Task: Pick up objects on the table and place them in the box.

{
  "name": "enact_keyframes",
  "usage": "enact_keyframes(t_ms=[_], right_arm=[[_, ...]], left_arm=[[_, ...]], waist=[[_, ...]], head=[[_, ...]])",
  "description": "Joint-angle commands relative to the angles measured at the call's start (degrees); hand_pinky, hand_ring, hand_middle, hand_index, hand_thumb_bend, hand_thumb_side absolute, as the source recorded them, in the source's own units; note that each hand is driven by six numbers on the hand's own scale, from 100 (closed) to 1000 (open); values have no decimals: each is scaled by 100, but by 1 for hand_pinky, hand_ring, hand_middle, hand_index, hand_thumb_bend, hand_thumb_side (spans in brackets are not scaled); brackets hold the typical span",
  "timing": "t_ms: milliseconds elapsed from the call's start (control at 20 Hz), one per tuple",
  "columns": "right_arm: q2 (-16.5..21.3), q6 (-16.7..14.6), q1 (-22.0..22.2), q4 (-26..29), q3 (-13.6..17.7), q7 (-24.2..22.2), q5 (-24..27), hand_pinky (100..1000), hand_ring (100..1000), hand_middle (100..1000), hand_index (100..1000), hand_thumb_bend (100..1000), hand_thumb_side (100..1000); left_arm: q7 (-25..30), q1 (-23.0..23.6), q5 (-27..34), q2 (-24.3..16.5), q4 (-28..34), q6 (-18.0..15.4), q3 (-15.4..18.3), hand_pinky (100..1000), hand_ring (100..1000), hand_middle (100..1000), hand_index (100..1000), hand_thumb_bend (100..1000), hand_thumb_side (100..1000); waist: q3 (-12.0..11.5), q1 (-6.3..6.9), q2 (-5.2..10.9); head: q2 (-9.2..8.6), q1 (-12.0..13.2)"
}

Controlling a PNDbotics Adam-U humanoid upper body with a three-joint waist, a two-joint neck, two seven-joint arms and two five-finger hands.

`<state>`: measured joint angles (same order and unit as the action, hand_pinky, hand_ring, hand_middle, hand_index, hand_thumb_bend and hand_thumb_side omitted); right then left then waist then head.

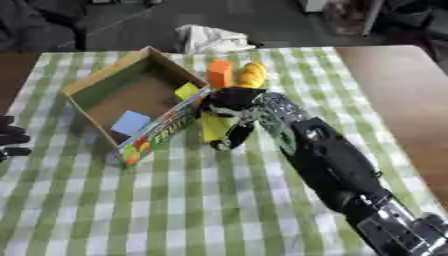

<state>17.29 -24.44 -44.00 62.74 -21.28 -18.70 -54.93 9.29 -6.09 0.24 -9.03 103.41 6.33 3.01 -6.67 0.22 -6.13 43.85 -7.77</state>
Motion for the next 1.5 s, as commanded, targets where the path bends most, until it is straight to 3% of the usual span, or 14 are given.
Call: enact_keyframes(t_ms=[50, 350, 650, 850, 1000, 1250, 1500], right_arm=[[220, 150, -280, 308, 157, 123, 335, 824, 840, 573, 734, 258, 191], [170, 415, -839, 282, 291, 38, 853, 825, 847, 588, 754, 235, 176], [-280, 567, -1112, -494, 517, 147, 865, 829, 868, 651, 818, 212, 209], [-538, 556, -1150, -903, 617, 485, 552, 833, 887, 741, 875, 257, 312], [-635, 496, -1141, -980, 569, 704, 271, 844, 900, 803, 936, 349, 458], [-635, 418, -1101, -906, 467, 694, -22, 858, 915, 854, 974, 370, 519], [-534, 332, -1092, -716, 410, 331, 125, 879, 941, 905, 996, 374, 539]], left_arm=[[1, -28, -9, -47, 72, 7, 8, 645, 680, 610, 777, 157, 695], [44, -23, 10, -27, 65, 6, -36, 646, 680, 609, 777, 157, 694], [159, -104, 49, 8, 60, -5, -153, 645, 679, 608, 777, 158, 692], [209, -157, 68, 22, 62, -10, -196, 645, 678, 607, 777, 158, 692], [216, -167, 71, 23, 61, -9, -198, 645, 678, 607, 777, 159, 692], [223, -176, 64, 18, 64, -1, -200, 645, 677, 607, 777, 162, 693], [221, -170, 49, 1, 67, 0, -186, 645, 677, 607, 778, 162, 693]], waist=[[-12, 1, 94], [-129, 30, 128], [-446, 73, 104], [-614, 86, 56], [-638, 79, 43], [-600, 42, 41], [-532, 15, 42]], head=[[27, -22], [27, -101], [27, -329], [27, -446], [27, -463], [27, -443], [27, -437]])
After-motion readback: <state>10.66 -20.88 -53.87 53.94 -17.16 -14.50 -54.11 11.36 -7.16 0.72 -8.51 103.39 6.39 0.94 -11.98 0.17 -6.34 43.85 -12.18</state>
